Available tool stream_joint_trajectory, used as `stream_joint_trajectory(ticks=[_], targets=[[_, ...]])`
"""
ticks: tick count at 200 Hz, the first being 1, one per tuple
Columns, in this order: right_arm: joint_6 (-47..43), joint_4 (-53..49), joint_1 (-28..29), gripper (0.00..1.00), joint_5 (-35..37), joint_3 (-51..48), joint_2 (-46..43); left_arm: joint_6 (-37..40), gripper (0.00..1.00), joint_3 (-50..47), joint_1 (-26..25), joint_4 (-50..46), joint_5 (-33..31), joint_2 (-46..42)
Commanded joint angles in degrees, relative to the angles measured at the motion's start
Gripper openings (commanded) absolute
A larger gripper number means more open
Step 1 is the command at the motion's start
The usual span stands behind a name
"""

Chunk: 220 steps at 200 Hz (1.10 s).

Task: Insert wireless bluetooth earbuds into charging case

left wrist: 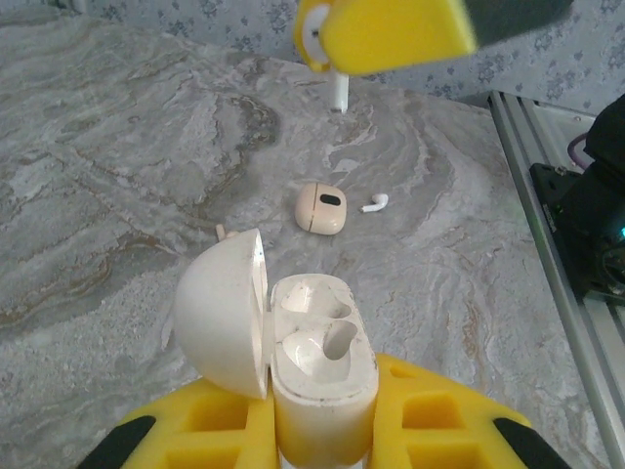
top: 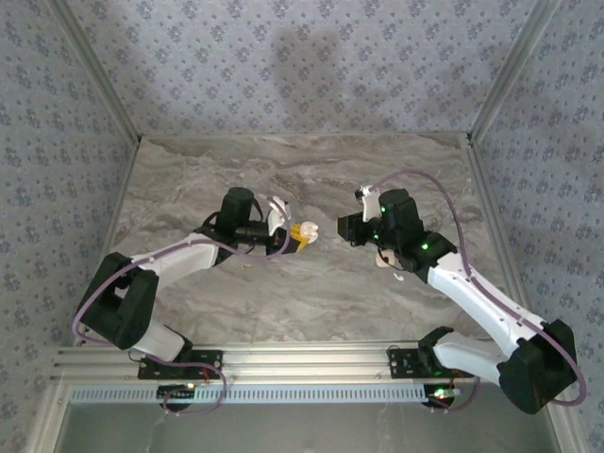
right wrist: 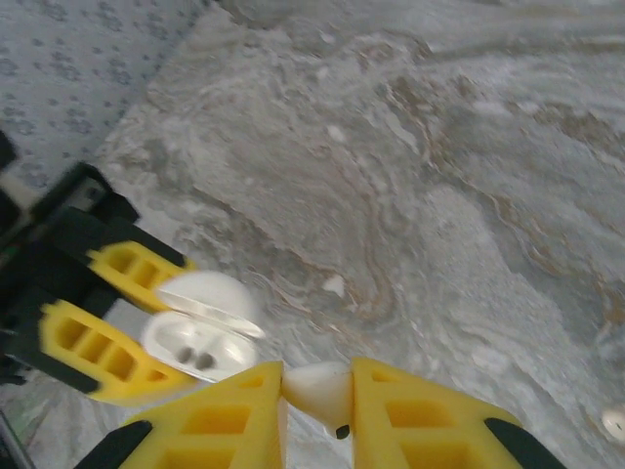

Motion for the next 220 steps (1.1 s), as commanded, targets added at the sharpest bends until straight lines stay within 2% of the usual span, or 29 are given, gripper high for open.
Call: stream_joint_trajectory(ticks=[1, 73, 220], targets=[[-2.7, 2.3, 2.3, 0.24, -0.2, 2.8, -0.9, 3.9, 0.17, 1.6, -1.0, -0.4, 0.4, -1.8], [-7.3, 4.7, 8.6, 0.24, 1.9, 3.5, 0.7, 4.4, 0.17, 1.0, -2.2, 0.5, -1.7, -4.4], [-6.0, 9.6, 9.4, 0.24, -0.5, 2.8, 5.4, -0.2, 0.17, 0.6, -2.2, 5.0, -2.9, -5.3]])
